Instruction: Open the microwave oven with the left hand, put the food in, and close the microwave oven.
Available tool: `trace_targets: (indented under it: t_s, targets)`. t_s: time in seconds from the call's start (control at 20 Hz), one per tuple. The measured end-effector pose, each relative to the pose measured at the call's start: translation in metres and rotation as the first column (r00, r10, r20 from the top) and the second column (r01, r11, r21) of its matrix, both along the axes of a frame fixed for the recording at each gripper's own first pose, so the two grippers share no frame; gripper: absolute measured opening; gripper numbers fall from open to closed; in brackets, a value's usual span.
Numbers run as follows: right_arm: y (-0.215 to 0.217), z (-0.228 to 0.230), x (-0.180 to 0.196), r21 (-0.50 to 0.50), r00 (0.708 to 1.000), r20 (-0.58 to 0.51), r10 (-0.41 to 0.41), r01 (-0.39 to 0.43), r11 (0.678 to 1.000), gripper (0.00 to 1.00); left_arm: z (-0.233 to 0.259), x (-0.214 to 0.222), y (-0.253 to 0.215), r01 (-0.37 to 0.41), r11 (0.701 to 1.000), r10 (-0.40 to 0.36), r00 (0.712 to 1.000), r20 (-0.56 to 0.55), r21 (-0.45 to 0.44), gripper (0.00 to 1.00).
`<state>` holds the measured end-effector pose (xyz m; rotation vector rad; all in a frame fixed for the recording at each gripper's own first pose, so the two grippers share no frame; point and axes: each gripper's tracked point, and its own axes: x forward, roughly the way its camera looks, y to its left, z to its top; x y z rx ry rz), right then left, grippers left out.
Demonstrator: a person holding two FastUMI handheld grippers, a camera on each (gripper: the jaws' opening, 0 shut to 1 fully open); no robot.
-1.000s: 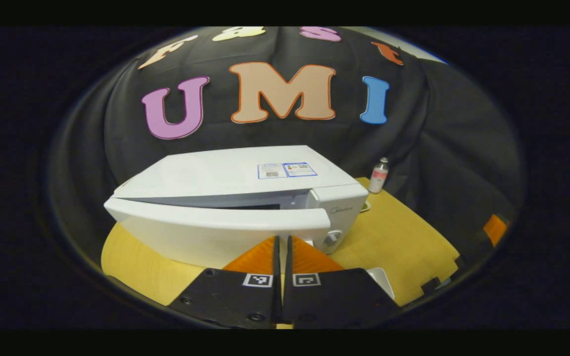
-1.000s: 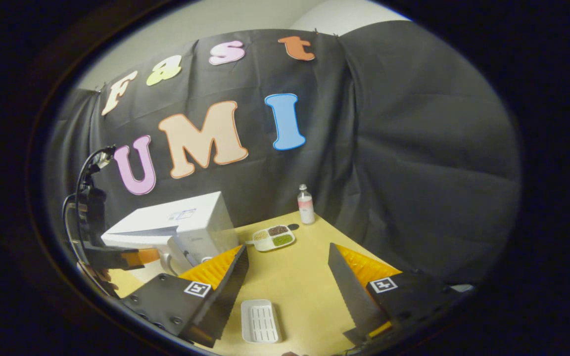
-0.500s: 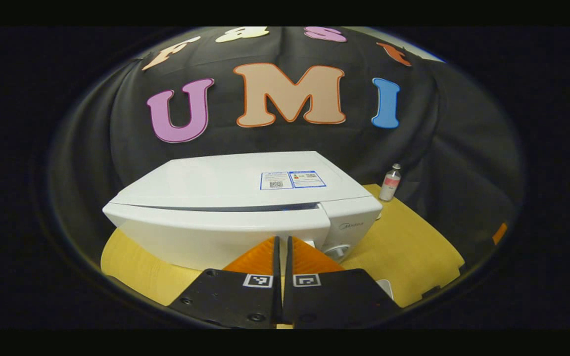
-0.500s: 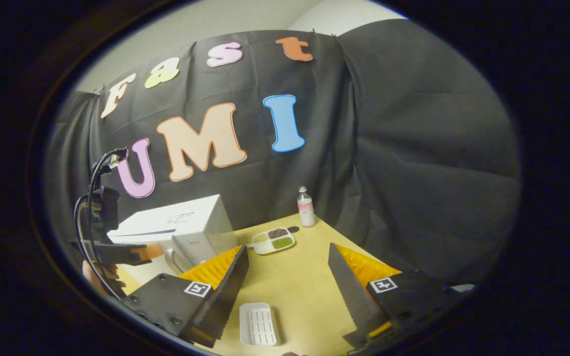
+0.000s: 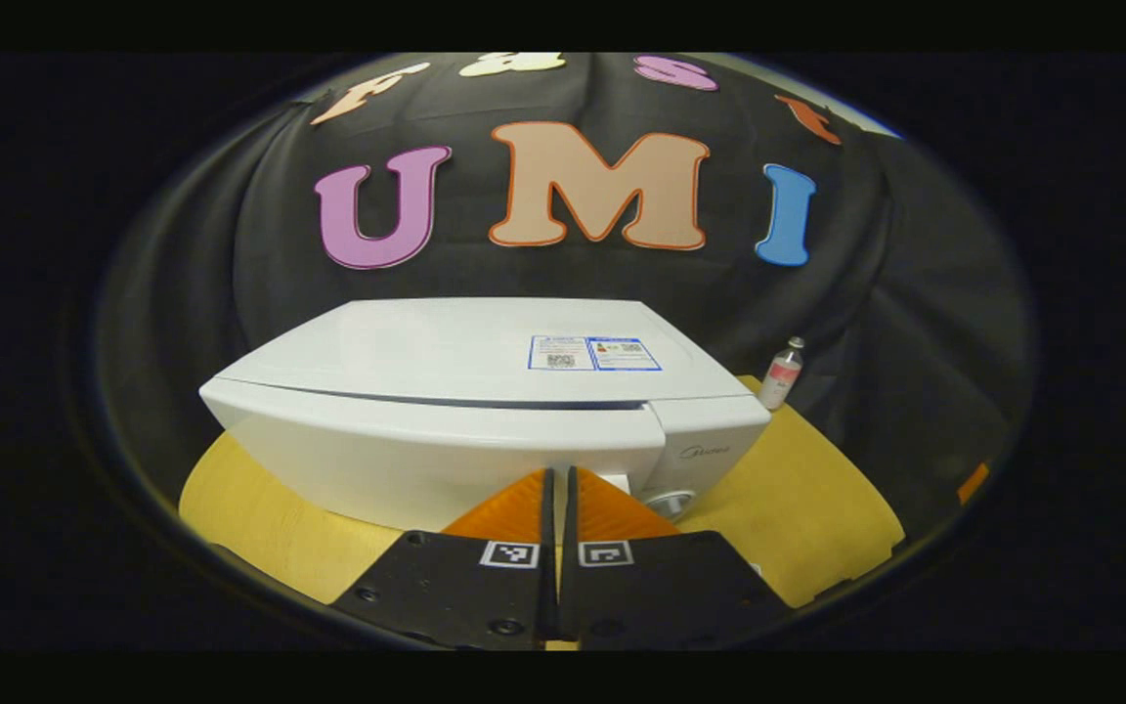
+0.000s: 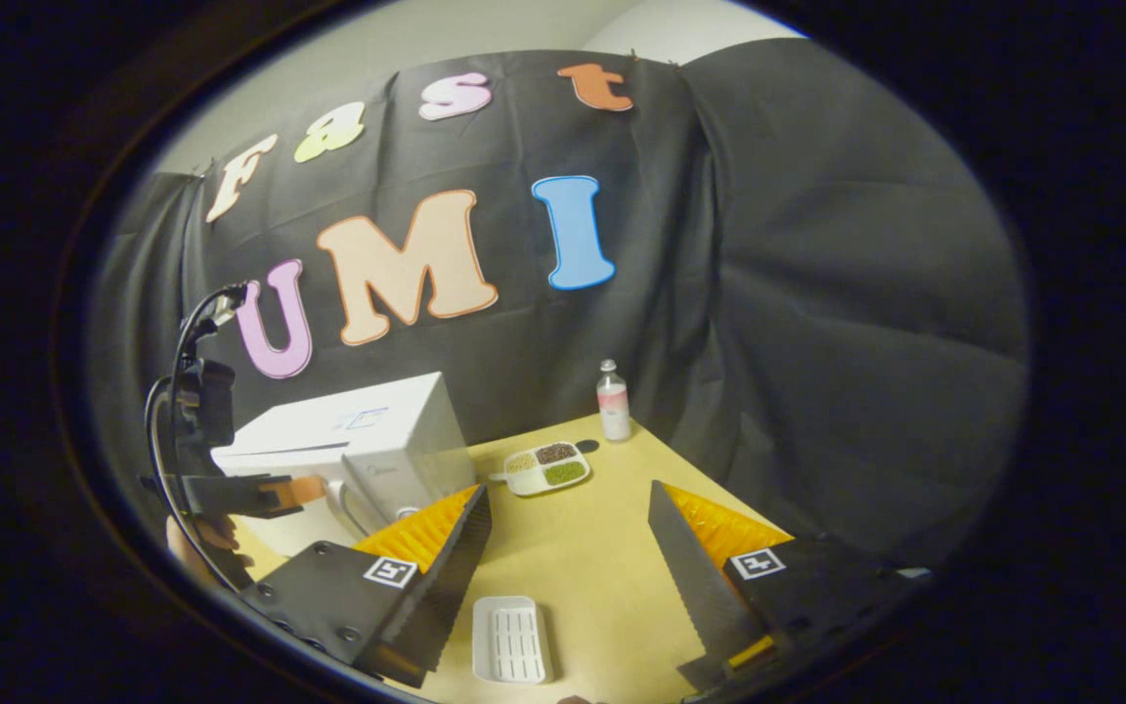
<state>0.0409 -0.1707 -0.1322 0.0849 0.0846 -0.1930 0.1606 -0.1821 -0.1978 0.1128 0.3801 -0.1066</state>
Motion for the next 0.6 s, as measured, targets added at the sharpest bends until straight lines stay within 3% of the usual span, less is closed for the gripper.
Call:
trace_targets:
  t_s: [0.05,0.1,0.15,0.55,0.6]
  targets:
    - [0.002,0.001,0.001,-0.01,1.0,0.001,0.009,-0.009,1.0,0.92,0.0,0.0,0.0,-0.002,1.0,0.002,1.0,0.002,0.001,0.0]
    - [0.004,0.002,0.002,-0.018,1.0,0.002,0.016,-0.016,1.0,0.99,-0.001,0.0,0.0,-0.003,1.0,0.003,1.0,0.001,0.002,0.0]
    - [0.007,0.003,0.003,-0.023,1.0,0.002,0.024,-0.024,0.999,0.92,-0.001,0.001,0.001,-0.003,1.0,0.003,1.0,0.0,0.001,0.0]
    - [0.011,0.002,0.002,-0.036,0.999,-0.006,0.035,-0.035,0.999,0.92,0.006,0.013,0.002,0.0,1.0,-0.001,0.999,0.037,0.008,0.0]
    - [0.013,0.002,0.0,-0.037,0.999,-0.008,0.038,-0.038,0.999,0.92,-0.003,0.009,0.0,-0.021,1.0,0.021,1.0,0.002,-0.017,0.01]
